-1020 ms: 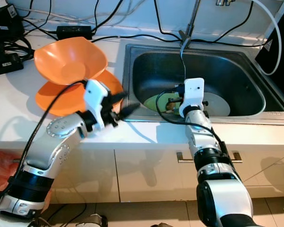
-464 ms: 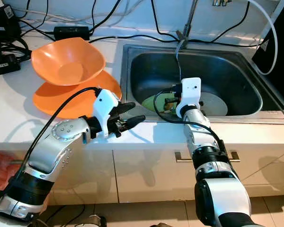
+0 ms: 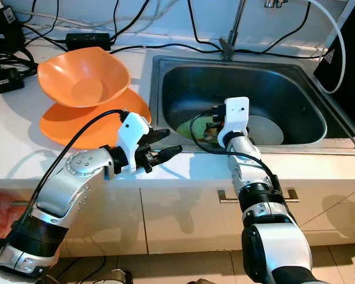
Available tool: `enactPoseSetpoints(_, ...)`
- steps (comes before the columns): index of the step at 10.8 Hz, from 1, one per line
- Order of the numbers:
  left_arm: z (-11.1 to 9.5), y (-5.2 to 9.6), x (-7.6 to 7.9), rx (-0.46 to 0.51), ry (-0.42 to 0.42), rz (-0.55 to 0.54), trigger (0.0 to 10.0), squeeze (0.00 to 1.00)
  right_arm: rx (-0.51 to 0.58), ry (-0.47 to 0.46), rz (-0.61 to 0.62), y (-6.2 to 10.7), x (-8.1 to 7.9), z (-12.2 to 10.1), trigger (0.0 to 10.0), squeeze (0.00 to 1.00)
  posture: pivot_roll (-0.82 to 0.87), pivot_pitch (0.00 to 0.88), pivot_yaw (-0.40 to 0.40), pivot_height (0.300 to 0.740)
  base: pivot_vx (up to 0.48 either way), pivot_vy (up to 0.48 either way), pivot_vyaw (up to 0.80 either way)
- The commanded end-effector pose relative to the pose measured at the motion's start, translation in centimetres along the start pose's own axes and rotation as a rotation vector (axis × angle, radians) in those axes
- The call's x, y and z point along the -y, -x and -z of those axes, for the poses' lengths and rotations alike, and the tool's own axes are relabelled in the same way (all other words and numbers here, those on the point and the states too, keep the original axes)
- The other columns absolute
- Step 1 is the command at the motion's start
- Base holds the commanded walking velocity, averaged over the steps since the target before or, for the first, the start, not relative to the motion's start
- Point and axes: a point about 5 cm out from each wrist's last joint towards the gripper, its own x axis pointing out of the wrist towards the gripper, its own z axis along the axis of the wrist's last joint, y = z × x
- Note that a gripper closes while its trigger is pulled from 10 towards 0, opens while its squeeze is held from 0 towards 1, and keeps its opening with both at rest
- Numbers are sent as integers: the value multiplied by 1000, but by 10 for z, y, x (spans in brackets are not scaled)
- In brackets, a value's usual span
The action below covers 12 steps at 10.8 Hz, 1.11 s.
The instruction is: Kitchen organization
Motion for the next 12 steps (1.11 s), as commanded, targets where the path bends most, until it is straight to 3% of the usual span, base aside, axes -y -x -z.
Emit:
enactPoseSetpoints(1, -2, -1, 5, -3, -17, 18, 10000, 0, -116, -24, -10, 8, -3, 28, 10000, 890, 95, 70, -84, 740, 0, 0, 0)
enactPoseSetpoints(2, -2, -1, 5, -3, -17, 15, 10000, 0, -115, -21, -9, 8, -3, 28, 10000, 663, 95, 70, -84, 740, 0, 0, 0)
enactPoseSetpoints(3, -2, -1, 4, 1, -17, 7, 10000, 0, -111, -21, -8, 8, -3, 27, 10000, 0, 95, 69, -84, 740, 0, 0, 0)
enactPoseSetpoints(6, -16, -1, -20, 71, -58, -191, 10000, 0, -102, -22, -7, 8, -4, 26, 10000, 0, 94, 69, -82, 740, 0, 0, 0)
enactPoseSetpoints(7, -32, 5, -40, 154, -61, -350, 10000, 0, -102, -22, -7, 8, -5, 26, 10000, 0, 93, 68, -80, 740, 0, 0, 0)
enactPoseSetpoints(9, -56, 26, -76, 293, -16, -645, 10000, 0, -101, -22, -3, 8, -4, 27, 10000, 0, 94, 68, -76, 740, 0, 0, 0)
enactPoseSetpoints(10, -61, 47, -97, 347, 20, -829, 10000, 0, -102, -23, -2, 8, -5, 27, 10000, 0, 94, 67, -74, 740, 0, 0, 0)
enactPoseSetpoints(12, -54, 71, -117, 348, 75, -1046, 10000, 0, -102, -24, -3, 8, -6, 28, 10000, 0, 98, 61, -71, 740, 0, 0, 0)
